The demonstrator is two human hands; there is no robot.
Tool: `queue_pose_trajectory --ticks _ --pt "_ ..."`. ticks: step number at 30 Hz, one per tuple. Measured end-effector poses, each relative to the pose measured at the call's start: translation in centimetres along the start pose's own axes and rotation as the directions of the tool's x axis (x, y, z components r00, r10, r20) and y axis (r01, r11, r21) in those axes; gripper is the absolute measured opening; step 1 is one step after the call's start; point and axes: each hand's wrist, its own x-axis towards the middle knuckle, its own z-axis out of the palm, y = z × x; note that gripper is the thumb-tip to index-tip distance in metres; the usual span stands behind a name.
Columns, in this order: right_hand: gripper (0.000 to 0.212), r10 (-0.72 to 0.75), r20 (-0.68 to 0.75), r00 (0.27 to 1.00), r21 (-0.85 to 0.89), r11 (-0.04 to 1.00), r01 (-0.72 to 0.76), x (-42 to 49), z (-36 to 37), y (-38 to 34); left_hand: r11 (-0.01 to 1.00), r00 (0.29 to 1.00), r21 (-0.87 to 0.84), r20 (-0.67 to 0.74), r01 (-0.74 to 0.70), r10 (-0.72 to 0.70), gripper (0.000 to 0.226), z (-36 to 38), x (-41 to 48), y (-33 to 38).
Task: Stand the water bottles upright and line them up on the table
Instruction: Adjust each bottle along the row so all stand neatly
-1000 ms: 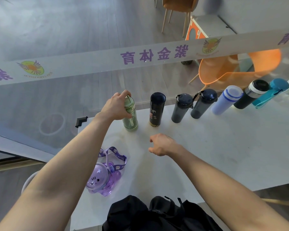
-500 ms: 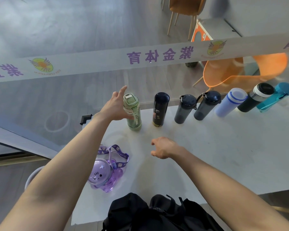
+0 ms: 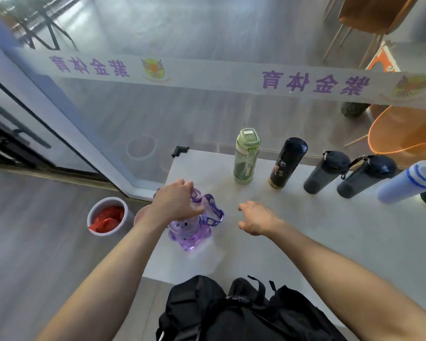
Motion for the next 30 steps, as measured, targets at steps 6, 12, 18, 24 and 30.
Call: queue_pose_trajectory --ticks 6,12,18,24,30 --pt "0.057 -0.045 0.021 0.999 0.001 0.999 0.045 0.5 0.2 -1.7 0.995 0.996 0.095 0.077 0.040 -0.048 0.122 3.5 -4.0 -0.2" --pt "0.057 -0.052 0.024 0.998 0.005 0.999 0.052 0.7 0.1 -2.0 0.997 0.999 0.070 0.019 0.034 -0.036 0.110 4.1 -3.4 -0.9" --pt "0.056 -0.048 0.016 0.999 0.028 0.998 0.048 1.0 -0.2 -1.7 0.999 0.999 0.045 0.015 0.027 -0.028 0.104 3.5 -0.8 -1.7" --pt "0.052 -0.014 0.026 1.000 0.047 0.999 0.013 1.6 -0.6 -0.7 0.999 1.000 0.035 0.004 -0.008 0.008 0.104 1.8 4.2 -1.9" --pt "0.052 0.015 0.011 1.000 0.070 0.997 -0.016 2.6 -1.2 0.0 0.998 0.998 0.021 -0.024 -0.061 0.061 0.105 -0.2 10.5 -1.8"
